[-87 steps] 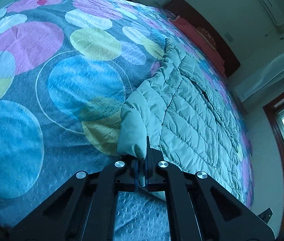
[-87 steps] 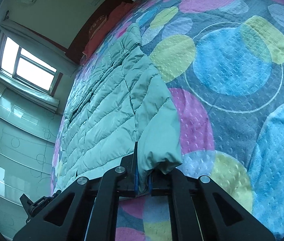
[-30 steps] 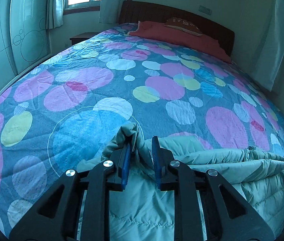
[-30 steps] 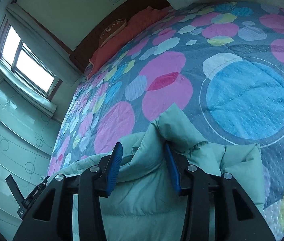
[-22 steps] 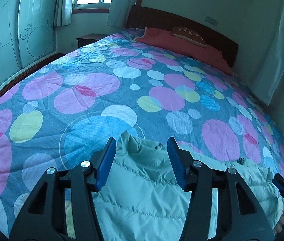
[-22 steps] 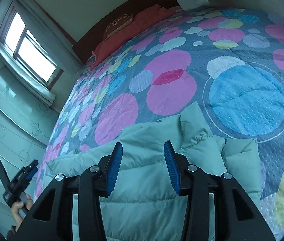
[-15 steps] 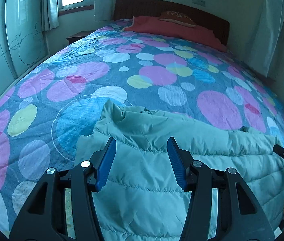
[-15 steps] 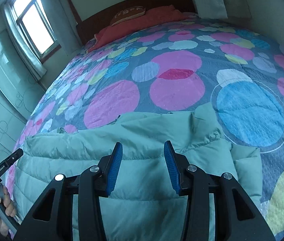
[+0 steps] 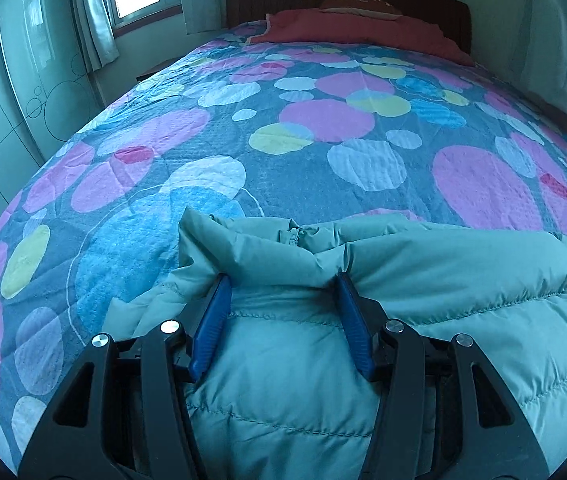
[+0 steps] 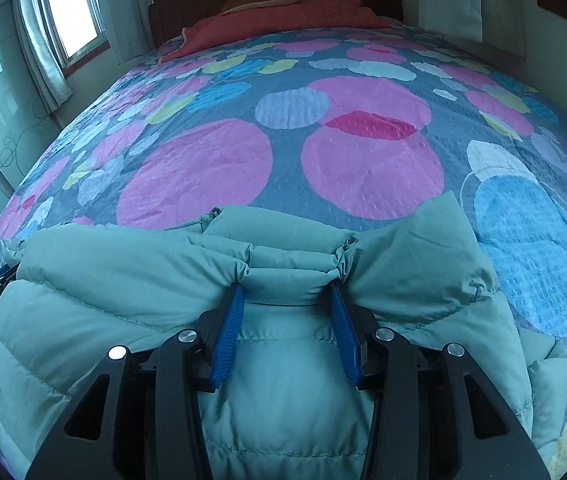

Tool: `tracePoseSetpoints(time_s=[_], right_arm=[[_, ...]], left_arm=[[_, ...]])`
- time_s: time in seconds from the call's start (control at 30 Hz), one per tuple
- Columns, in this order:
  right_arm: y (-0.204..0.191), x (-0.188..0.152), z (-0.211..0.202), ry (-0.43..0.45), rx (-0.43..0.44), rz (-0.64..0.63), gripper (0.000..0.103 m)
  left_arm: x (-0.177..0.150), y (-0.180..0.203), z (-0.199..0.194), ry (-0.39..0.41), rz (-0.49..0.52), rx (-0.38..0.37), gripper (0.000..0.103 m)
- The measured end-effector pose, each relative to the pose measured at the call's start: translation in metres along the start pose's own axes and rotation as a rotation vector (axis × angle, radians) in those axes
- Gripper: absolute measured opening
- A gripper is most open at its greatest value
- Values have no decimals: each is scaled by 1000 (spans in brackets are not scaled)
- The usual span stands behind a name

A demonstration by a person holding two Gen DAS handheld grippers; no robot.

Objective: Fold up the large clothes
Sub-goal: 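Lay the hem over the jacket body with both grippers and open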

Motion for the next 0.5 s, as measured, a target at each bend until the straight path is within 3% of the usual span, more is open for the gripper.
tracePoseSetpoints(time_s=[0.1, 0.2, 0.27, 0.37, 0.43, 0.5], right_arm=[[8, -3, -26, 35, 4, 24, 44], [23, -14, -47, 78, -86, 29, 44], [36, -20, -42, 51, -142, 43, 44], [50, -24, -23, 5, -117, 72, 45], [47, -22, -29, 7, -140, 82, 45], [36, -23, -45, 51, -108, 83, 45]], left_arm=[[-4, -8, -31, 48, -34, -56, 53], [-13, -11, -56, 93, -35, -96, 54], [-19, -9, -51, 68, -23, -101, 55], [-25, -1, -22, -26, 8, -98, 55], [-27, 0, -24, -9, 9, -77, 55], [-26, -1, -38, 5, -23, -113, 55]])
Point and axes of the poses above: each gripper's, at about its wrist camera, not at the fingertips, and z roughly the way its jaws point, y to its right, x to its top, the point moved 1 cm from there along z, roughly the way its jaws point, and after that the axes turned 4 degrees about -y, right-handed, at the moved point
